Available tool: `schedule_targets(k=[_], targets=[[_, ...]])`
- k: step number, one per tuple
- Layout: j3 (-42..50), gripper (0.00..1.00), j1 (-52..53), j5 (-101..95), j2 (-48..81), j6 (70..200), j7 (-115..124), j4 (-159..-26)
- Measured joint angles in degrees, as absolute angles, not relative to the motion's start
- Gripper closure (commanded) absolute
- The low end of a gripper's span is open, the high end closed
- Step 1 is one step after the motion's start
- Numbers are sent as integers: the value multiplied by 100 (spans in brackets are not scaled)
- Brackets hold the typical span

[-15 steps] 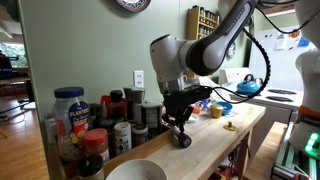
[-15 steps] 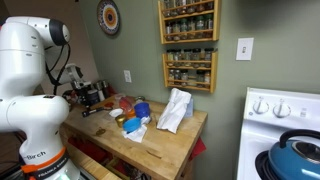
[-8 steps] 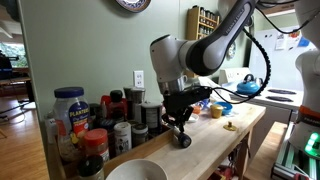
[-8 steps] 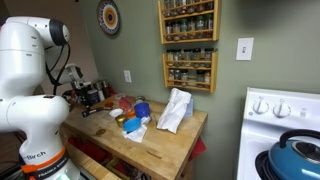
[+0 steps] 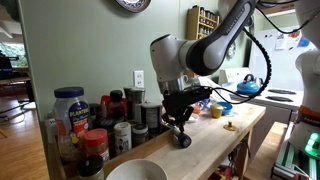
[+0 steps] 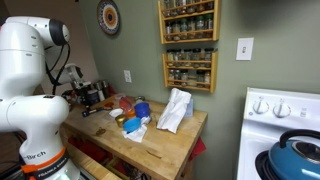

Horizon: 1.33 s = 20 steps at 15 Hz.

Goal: Turn the flashlight switch off

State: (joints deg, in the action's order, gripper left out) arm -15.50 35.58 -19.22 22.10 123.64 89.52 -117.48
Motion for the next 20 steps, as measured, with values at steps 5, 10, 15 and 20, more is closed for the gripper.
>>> schedule_targets(k=[5, 10, 15, 20], targets=[[-1549, 100, 3559, -1922, 2182, 12350, 9008, -11758], [-1549, 100, 3559, -1922, 2156, 12330, 9026, -11766], [-1549, 100, 3558, -1922, 1971, 12286, 9072, -11798], [-1554, 66, 3551, -1921, 1459, 12050, 9077, -11941]])
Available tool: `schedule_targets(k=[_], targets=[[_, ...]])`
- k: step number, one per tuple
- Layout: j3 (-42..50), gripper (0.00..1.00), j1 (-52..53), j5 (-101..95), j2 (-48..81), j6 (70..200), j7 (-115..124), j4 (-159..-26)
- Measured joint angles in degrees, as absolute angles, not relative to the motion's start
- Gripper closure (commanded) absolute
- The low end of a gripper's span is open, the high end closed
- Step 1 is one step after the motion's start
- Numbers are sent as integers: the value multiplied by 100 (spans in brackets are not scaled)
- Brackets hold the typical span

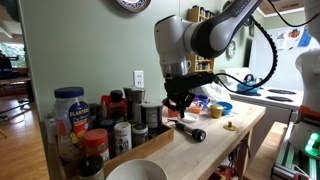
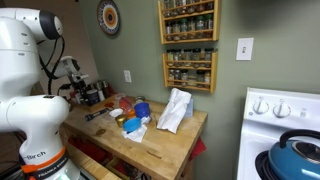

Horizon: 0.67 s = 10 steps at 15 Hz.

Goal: Turn the flashlight switch off

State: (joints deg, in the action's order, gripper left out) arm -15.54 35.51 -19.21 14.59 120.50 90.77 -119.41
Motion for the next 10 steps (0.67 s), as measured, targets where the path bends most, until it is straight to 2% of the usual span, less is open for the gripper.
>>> schedule_targets(k=[8, 9, 10], targets=[[-1726, 7, 3405, -1921, 545, 11968, 8694, -12256], [-1773, 1, 3370, -1914, 432, 11968, 8484, -12283], [-1824, 0, 3331, -1911, 320, 11972, 8246, -12309]])
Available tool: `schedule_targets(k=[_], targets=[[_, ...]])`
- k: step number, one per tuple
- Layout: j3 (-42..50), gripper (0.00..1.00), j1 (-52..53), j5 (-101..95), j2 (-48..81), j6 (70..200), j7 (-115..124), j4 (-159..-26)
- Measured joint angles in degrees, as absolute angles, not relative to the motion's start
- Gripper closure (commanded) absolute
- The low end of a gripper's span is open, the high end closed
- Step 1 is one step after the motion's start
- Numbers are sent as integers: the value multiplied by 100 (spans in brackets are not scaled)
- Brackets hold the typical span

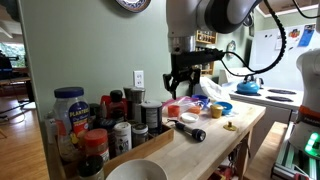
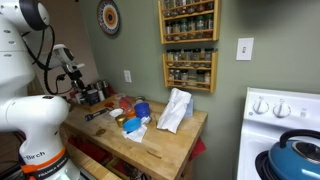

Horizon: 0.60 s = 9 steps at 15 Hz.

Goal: Turn the flashlight switch off

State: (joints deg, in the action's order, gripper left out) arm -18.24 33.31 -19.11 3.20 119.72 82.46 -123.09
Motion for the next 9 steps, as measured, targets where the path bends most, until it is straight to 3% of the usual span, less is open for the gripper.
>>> schedule_targets(k=[9], targets=[[-2108, 0, 2975, -1258, -395, 12263, 5420, -12370]])
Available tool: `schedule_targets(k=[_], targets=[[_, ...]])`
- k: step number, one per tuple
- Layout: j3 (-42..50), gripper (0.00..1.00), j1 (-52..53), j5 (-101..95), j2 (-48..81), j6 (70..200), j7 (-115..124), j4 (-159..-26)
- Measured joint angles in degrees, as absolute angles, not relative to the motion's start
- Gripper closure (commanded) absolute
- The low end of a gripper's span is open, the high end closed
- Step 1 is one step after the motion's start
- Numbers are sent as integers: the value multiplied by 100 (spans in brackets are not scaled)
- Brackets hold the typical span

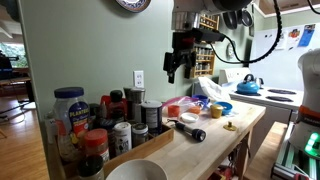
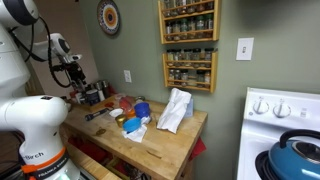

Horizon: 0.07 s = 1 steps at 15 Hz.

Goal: Turn the flashlight switch off

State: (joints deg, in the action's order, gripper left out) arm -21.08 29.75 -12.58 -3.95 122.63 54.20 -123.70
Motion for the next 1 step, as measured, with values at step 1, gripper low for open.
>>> schedule_targets(k=[1], targets=[[-2111, 0, 2950, -1220, -414, 12299, 5289, -12371]])
